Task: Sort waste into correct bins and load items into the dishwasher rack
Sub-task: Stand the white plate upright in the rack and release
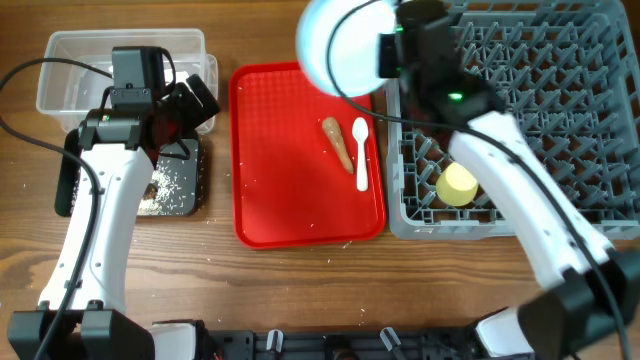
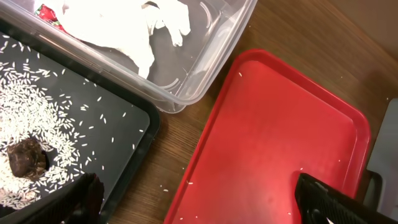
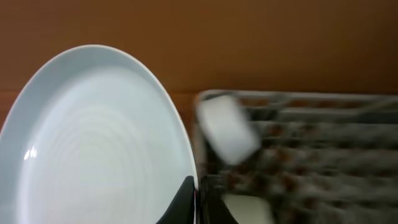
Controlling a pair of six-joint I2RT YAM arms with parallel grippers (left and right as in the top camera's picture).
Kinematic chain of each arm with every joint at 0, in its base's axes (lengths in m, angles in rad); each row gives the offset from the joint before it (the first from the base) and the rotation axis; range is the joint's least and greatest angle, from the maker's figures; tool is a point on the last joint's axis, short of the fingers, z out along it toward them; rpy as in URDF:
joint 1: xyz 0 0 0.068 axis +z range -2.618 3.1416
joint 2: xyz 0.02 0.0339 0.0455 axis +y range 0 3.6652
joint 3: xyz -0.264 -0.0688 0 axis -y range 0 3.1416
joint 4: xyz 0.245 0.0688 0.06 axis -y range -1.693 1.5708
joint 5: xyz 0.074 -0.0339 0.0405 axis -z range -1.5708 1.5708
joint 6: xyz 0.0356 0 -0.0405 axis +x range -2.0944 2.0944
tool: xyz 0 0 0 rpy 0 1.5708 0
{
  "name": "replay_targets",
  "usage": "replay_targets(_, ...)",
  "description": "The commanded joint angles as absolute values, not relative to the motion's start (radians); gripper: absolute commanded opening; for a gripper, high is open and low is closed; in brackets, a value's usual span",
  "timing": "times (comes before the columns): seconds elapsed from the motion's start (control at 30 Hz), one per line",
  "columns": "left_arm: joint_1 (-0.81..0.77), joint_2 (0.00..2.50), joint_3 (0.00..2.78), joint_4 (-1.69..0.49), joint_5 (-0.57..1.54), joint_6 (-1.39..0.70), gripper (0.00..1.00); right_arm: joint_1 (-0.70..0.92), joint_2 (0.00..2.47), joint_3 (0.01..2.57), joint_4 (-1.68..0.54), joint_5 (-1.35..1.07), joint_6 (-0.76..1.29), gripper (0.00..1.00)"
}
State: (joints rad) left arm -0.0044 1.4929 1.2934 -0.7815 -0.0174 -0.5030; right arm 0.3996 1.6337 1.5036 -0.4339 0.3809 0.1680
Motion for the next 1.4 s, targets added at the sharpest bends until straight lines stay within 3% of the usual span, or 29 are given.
replay_targets(0.0,-0.001,1.485,1.308,-0.78,-0.017,-0.509,1.0,0.359,1.521,1.52,-0.442,0.582,-0.056,0.04)
replay_targets(0.2,-0.001,1.485,1.307,-0.78,-0.017,-0.509,1.0,0.271,1.51,1.516,-0.431,0.612,-0.501,0.04)
replay_targets(0.37,-0.001,1.485,1.307,-0.78,-0.017,-0.509,1.0,0.185,1.552,1.516,-0.432,0.667,-0.683,0.05)
replay_targets(0.67,-0.001,1.485,1.308,-0.78,-0.017,-0.509,1.0,0.13,1.712,1.516,-0.466,0.708,-0.72,0.04)
replay_targets(1.0,-0.001,1.485,1.308,-0.78,-0.017,-0.509,1.0,0.131,1.852,1.516,-0.458,0.689,-0.619,0.05)
replay_targets(1.03,-0.001,1.485,1.308,-0.78,-0.017,-0.509,1.0,0.131,1.852,1.516,-0.458,0.68,-0.603,0.18)
replay_targets(1.07,-0.001,1.485,1.308,-0.78,-0.017,-0.509,1.0,0.131,1.851,1.517,-0.453,0.682,-0.568,0.55)
replay_targets(1.1,-0.001,1.485,1.307,-0.78,-0.017,-0.509,1.0,0.131,1.851,1.517,-0.444,0.682,-0.533,0.82)
replay_targets(1.13,-0.001,1.485,1.308,-0.78,-0.017,-0.509,1.0,0.131,1.85,1.517,-0.434,0.682,-0.502,0.91)
replay_targets(1.17,-0.001,1.485,1.308,-0.78,-0.017,-0.509,1.0,0.131,1.847,1.517,-0.431,0.681,-0.481,1.0)
replay_targets(1.37,-0.001,1.485,1.308,-0.78,-0.017,-0.509,1.0,0.144,1.758,1.52,-0.444,0.654,-0.308,1.0)
